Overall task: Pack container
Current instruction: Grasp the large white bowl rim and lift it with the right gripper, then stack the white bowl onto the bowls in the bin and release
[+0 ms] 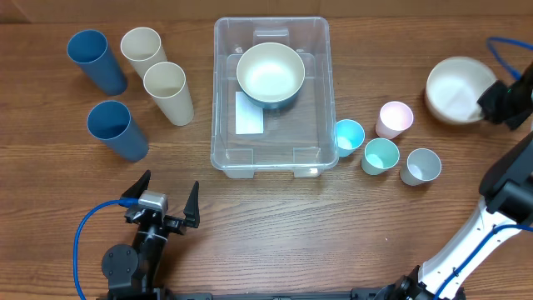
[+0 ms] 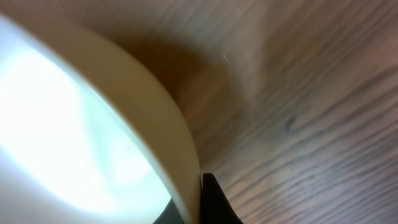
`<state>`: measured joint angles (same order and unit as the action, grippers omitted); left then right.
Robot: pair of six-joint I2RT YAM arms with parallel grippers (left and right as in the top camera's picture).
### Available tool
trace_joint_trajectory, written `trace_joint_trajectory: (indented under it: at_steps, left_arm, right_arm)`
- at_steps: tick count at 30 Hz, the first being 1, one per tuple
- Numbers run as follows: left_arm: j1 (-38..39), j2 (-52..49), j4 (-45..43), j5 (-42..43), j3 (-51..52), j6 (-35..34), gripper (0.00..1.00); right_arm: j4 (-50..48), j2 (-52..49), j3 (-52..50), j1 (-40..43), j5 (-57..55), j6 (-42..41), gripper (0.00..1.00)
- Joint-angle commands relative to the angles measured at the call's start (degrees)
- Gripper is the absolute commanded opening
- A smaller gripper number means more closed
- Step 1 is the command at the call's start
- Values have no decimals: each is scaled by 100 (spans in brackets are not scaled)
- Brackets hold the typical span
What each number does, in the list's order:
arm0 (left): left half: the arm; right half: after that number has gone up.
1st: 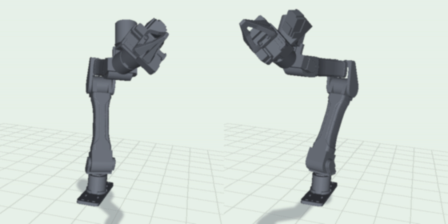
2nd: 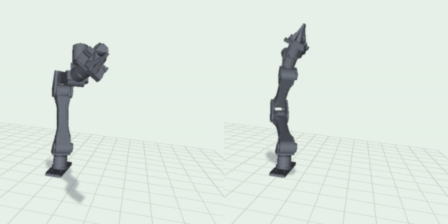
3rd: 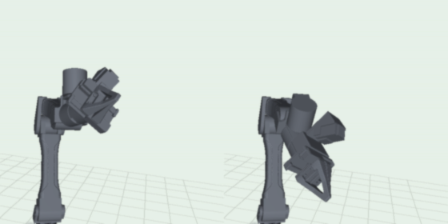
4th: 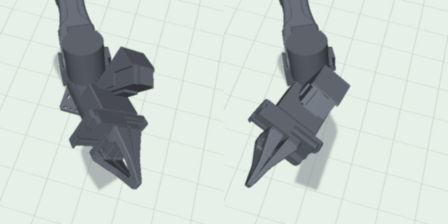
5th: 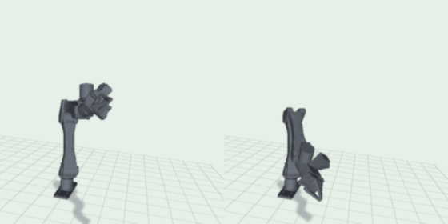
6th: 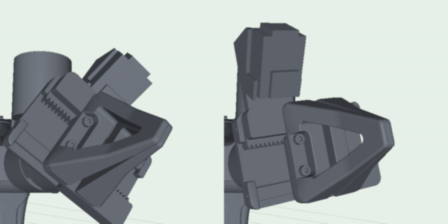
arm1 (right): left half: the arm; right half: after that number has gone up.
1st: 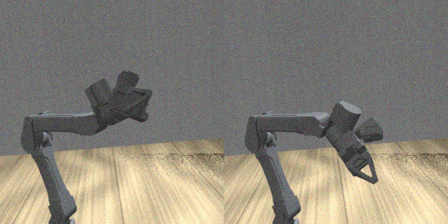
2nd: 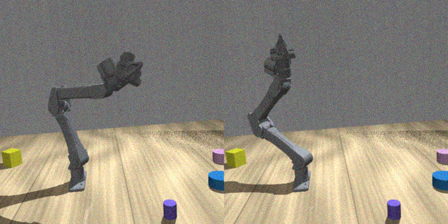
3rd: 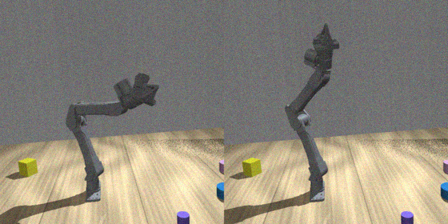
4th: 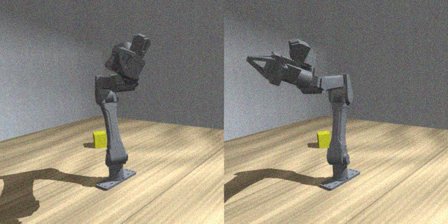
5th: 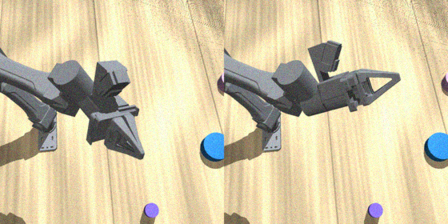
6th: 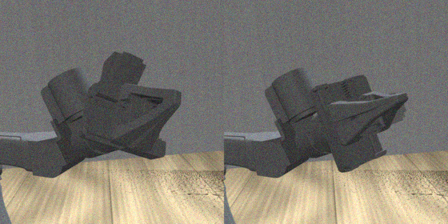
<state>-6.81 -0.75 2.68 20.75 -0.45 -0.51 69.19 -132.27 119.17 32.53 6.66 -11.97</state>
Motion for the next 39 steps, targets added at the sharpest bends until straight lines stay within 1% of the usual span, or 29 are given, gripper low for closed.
trace_joint_trajectory:
  at_steps: [1,4,6,8,10,12,15,18,19,22,25,29,31,35,39]
  left_arm:
    - [-31,44,4,-17,17,-79,100]
    - [-31,44,4,-17,17,-79,100]
    - [-31,44,4,-17,17,-79,100]
    - [-31,44,4,-17,17,-79,100]
    - [-31,44,4,-17,17,-79,100]
    - [-31,44,4,-17,17,-79,100]
    - [-31,44,4,-17,17,-79,100]
    - [-31,44,4,-17,17,-79,100]
    - [-31,44,4,-17,17,-79,100]
    - [-31,44,4,-17,17,-79,100]
    - [-31,44,4,-17,17,-79,100]
    - [-31,44,4,-17,17,-79,100]
    - [-31,44,4,-17,17,-79,100]
    - [-31,44,4,-17,17,-79,100]
    - [-31,44,4,-17,17,-79,100]
  right_arm:
    - [444,92,1539,-122,286,63,4]
    - [1014,103,2715,-382,472,48,4]
    - [1272,105,3237,-699,555,22,4]
    - [1561,111,3663,-1198,573,24,4]
    - [1821,114,3930,-1873,592,28,4]
    - [2028,114,3958,-2540,592,42,4]
    - [2173,111,3947,-3423,544,295,4]
    - [2291,76,3945,-4409,111,348,4]
    - [2288,46,3945,-4590,9,348,4]
    - [2028,-68,3773,-4994,-210,343,4]
    - [1222,-79,3001,-5191,-203,323,4]
    - [232,-79,1812,-5206,-212,326,4]
    - [-155,-79,1438,-5200,-212,328,4]
    - [-688,-83,1021,-5202,-240,350,4]
    - [-861,-83,1003,-5174,-426,348,4]
